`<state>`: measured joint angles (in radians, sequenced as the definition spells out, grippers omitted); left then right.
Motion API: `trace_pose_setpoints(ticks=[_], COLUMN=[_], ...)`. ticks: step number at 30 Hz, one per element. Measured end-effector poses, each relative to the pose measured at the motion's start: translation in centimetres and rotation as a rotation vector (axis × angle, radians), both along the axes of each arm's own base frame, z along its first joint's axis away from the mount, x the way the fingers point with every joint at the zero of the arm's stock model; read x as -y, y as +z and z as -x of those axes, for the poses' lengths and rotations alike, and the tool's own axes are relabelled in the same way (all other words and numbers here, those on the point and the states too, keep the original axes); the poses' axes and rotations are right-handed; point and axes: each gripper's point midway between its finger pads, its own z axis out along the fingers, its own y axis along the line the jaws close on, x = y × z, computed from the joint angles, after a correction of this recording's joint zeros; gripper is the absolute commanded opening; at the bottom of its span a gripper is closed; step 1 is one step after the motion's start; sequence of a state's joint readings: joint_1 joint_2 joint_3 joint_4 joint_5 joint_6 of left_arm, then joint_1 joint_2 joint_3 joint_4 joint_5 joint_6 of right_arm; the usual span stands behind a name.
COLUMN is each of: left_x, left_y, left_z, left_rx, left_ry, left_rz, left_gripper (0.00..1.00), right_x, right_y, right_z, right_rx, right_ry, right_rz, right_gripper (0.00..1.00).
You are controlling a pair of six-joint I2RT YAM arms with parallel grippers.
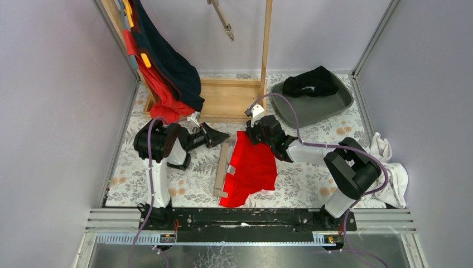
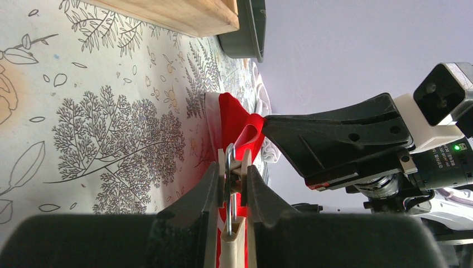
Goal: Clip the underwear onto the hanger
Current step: Clamp the underwear onto the hanger.
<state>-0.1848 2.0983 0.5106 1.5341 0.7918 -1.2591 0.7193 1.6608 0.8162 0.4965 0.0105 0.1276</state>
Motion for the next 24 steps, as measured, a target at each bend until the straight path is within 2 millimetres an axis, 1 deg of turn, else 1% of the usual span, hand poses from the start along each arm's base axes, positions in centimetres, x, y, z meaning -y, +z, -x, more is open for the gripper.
trace_pose_setpoints(ticks=[24], left_x=[-0.11], left_y=[-0.06], left_z=[-0.24], left_rx=[0.006], left_ry=[0.014], left_rz=[-0.005], left_gripper=[0.00], right_x=[0.14], right_y=[0.43], right_z=[0.01], right_rx=[0.007], right_ry=[-0.003], right_rz=[0.001], right_gripper=[0.00])
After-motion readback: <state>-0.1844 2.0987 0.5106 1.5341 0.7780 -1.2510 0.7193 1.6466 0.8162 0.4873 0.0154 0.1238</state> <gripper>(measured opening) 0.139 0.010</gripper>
